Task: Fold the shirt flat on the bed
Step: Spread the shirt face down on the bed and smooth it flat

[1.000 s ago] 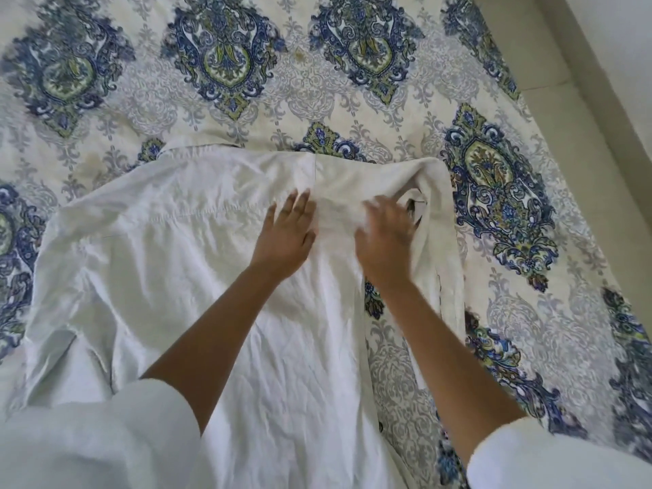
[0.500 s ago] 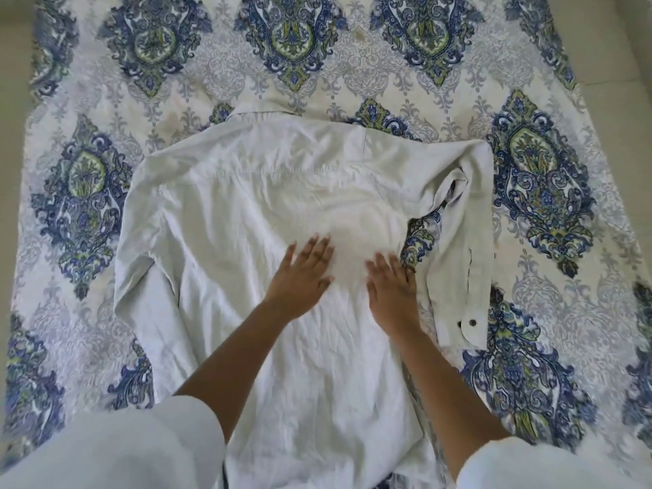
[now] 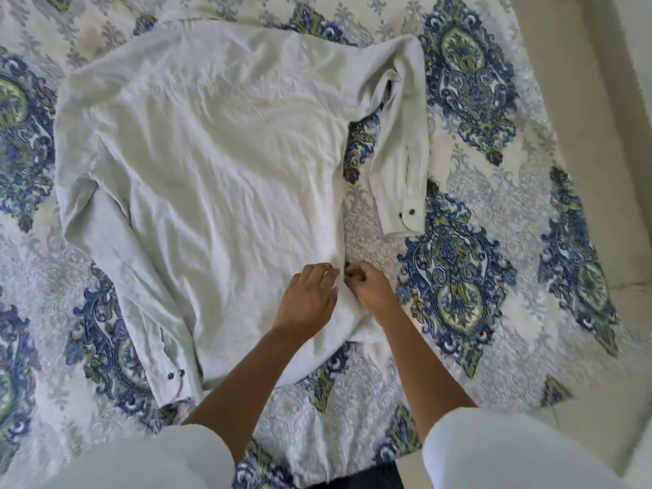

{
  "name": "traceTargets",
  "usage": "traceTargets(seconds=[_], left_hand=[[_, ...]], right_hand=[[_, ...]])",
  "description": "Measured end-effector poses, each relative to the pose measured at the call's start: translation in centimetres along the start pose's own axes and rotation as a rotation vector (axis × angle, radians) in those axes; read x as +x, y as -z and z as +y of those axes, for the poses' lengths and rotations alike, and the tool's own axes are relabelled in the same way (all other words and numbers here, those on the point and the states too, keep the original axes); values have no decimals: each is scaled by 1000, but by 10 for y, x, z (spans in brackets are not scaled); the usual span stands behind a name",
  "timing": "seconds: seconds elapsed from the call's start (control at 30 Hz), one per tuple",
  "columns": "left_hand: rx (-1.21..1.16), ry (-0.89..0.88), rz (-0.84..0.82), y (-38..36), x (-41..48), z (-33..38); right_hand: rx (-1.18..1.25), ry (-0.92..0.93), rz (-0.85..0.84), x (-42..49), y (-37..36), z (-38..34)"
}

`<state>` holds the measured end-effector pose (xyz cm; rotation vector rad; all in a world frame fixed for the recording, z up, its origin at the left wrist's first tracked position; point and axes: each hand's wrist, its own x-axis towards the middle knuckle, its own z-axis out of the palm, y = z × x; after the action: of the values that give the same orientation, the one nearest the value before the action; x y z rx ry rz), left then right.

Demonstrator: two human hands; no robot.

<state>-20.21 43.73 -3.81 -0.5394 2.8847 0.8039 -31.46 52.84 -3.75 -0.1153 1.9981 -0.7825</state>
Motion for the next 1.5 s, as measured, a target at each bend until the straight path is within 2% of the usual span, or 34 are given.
traceTargets(seconds=[0.1, 0.17, 0.23, 0.3, 0.4, 0.5, 0.57, 0.63, 0.77, 0.8, 0.83, 0.93, 1.0, 1.1, 1.23, 1.3, 1.37, 1.5], left_hand=[[-66, 137, -2, -4, 3, 13], [-125, 272, 53, -2, 7, 19], [-88, 241, 116, 1, 10, 25], [52, 95, 119, 2, 12, 30], [149, 60, 90, 2, 21, 30], [155, 8, 26, 0, 21, 34], [175, -78, -60, -7, 13, 44], [198, -92, -134, -20, -1, 55], [283, -46, -159, -42, -30, 59], [299, -30, -147, -44, -37, 58], [308, -26, -128, -46, -44, 57], [323, -48, -80, -47, -61, 51], [339, -62, -61, -48, -71, 45], [360, -3, -58, -47, -90, 33], [280, 168, 12, -39, -125, 12], [219, 227, 14, -33, -145, 0], [181, 269, 1, -26, -161, -12], [161, 323, 36, -7, -175, -28]], right_hand=[[-211, 45, 132, 4, -3, 11], [-276, 97, 142, 3, -5, 18], [-312, 164, 149, -1, -7, 23], [-300, 223, 230, -7, -6, 25], [-114, 141, 427, -11, 2, 34], [209, -74, 478, -11, 16, 50], [338, -153, 443, -12, 23, 60], [311, -163, 354, -16, 27, 67], [-113, -222, 70, -26, 39, 75], [-139, -268, 46, -30, 43, 75], [-83, -303, 32, -34, 46, 75], [388, -338, 17, -41, 53, 82], [463, -339, -48, -43, 53, 90], [330, -311, -170, -50, 50, 98], [99, -329, 4, -50, 50, 108], [-38, -318, 27, -51, 45, 104], [-261, -298, 88, -55, 33, 95], [-707, -164, 326, -81, -2, 56]])
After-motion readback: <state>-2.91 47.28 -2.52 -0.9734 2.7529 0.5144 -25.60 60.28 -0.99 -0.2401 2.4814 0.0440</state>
